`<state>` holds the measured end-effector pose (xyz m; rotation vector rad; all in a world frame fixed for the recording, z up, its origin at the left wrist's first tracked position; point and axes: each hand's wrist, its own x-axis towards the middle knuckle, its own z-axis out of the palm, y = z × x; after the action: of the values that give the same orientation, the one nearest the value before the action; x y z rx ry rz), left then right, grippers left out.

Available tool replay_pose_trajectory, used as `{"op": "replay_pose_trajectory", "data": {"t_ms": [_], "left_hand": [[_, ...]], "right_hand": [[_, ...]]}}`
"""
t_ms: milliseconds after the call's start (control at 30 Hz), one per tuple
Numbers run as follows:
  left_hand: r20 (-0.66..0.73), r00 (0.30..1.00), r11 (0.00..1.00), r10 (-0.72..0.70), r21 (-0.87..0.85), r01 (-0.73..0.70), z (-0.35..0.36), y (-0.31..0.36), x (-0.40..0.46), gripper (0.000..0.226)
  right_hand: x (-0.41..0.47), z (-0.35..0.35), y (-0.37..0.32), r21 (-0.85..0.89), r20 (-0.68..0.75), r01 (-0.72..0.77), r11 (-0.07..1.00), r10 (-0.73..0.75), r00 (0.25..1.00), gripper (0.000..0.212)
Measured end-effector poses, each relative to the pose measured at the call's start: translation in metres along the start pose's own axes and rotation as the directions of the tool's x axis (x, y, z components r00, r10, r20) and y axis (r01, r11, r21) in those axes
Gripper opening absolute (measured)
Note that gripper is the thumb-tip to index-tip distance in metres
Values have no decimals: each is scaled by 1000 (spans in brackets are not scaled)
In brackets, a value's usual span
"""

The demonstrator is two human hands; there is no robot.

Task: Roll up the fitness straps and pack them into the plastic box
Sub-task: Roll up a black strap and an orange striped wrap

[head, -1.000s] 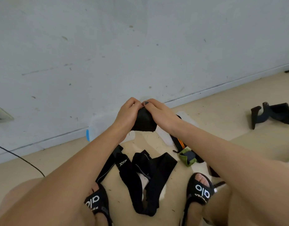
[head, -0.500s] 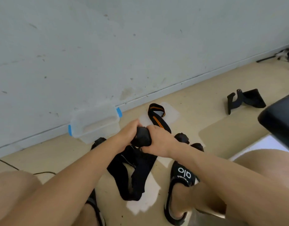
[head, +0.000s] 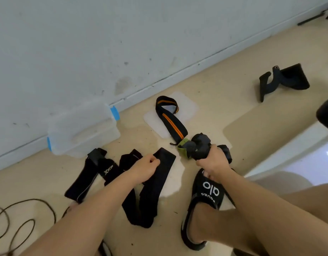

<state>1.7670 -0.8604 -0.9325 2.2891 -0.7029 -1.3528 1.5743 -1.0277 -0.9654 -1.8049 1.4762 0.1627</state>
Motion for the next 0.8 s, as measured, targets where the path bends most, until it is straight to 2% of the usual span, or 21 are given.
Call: {"op": "replay_pose_trajectory", "data": {"t_ms": [167, 267, 433, 533, 667, 800], "left_hand": [[-3, 999, 993, -50, 111, 50, 15, -24, 34, 43], [5, 993, 981, -117, 157, 115, 20, -48, 46, 62], [43, 968, 962, -246, 131, 239, 27, -81, 53, 86], [90, 957, 957, -277, 112, 266, 34, -87, 48, 83], [140, 935, 943, -326, 116, 311, 42, -99, 40, 81], [138, 928, 928, -346, 196, 317, 48, -109, 30, 59]], "right_hand": [[43, 8, 23, -92, -71, -102, 991, 95, 993, 73], [59, 17, 36, -172, -63, -97, 980, 88, 994, 72], [71, 31, 42, -435, -110, -38, 900, -11, 994, 70], [79, 39, 40, -480, -140, -57, 876, -12, 990, 67], [85, 47, 37, -442, -148, -91, 892, 28, 989, 68], [81, 52, 30, -456, -163, -101, 884, 29, 986, 70]]}}
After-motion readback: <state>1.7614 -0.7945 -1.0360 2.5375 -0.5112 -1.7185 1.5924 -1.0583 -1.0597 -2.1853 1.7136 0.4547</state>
